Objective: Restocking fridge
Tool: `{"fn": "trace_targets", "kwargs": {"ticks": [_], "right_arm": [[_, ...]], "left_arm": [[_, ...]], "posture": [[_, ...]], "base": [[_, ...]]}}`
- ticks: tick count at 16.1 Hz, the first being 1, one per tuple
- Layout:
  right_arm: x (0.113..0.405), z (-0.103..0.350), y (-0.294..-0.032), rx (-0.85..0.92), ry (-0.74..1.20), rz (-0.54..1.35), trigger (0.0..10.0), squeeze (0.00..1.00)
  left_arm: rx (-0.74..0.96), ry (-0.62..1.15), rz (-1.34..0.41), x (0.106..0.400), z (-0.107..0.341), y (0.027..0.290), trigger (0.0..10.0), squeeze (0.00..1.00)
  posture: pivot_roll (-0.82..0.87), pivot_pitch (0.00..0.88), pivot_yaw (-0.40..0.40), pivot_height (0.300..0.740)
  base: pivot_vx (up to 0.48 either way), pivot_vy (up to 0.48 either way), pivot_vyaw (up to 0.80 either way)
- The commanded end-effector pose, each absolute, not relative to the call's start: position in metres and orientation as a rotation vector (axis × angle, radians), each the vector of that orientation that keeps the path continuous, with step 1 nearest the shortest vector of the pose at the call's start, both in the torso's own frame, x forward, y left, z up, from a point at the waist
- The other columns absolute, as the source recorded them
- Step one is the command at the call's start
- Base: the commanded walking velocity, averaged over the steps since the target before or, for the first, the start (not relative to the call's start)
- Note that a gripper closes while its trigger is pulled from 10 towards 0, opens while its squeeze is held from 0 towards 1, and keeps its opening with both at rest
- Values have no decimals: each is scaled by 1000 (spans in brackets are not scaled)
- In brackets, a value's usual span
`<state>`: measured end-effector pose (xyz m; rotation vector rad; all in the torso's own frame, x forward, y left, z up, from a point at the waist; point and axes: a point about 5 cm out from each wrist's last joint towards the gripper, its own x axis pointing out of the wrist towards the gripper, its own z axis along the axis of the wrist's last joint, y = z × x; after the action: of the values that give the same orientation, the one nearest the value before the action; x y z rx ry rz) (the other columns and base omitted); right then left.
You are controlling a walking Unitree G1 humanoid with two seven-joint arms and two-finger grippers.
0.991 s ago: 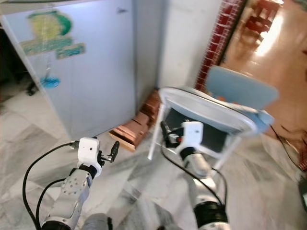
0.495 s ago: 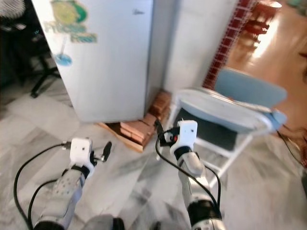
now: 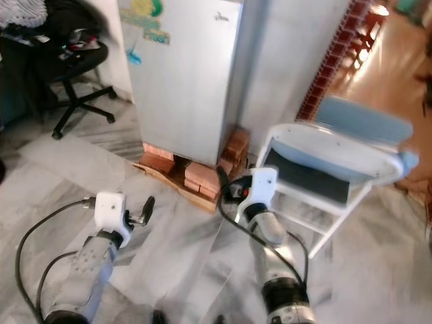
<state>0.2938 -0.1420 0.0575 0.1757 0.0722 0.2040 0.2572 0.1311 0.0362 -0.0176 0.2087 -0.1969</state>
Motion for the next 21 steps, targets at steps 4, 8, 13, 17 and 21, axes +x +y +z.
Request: {"fn": "trace_targets", "kwargs": {"ticks": [4, 8, 13, 17, 21], "right_arm": [[295, 60, -146, 170, 68, 192, 10000, 0], [293, 59, -148, 151, 65, 190, 10000, 0], [291, 58, -150, 147, 65, 180, 10000, 0], [284, 56, -157, 137, 68, 155, 10000, 0], [279, 54, -155, 135, 72, 142, 10000, 0]], "left_arm": [[-20, 190, -194, 262, 42, 134, 10000, 0], [-21, 192, -186, 263, 43, 136, 10000, 0], [-10, 185, -166, 266, 44, 141, 10000, 0], [-10, 190, -169, 260, 43, 140, 10000, 0], [-5, 197, -175, 257, 42, 142, 10000, 0]], "posture": [[111, 50, -66, 740], [103, 53, -64, 740], [101, 55, -62, 740], [99, 55, -60, 740], [105, 51, -60, 740]], "base": [[0, 480, -548], [0, 480, -800], [0, 480, -800], [0, 480, -800], [0, 480, -800]]}}
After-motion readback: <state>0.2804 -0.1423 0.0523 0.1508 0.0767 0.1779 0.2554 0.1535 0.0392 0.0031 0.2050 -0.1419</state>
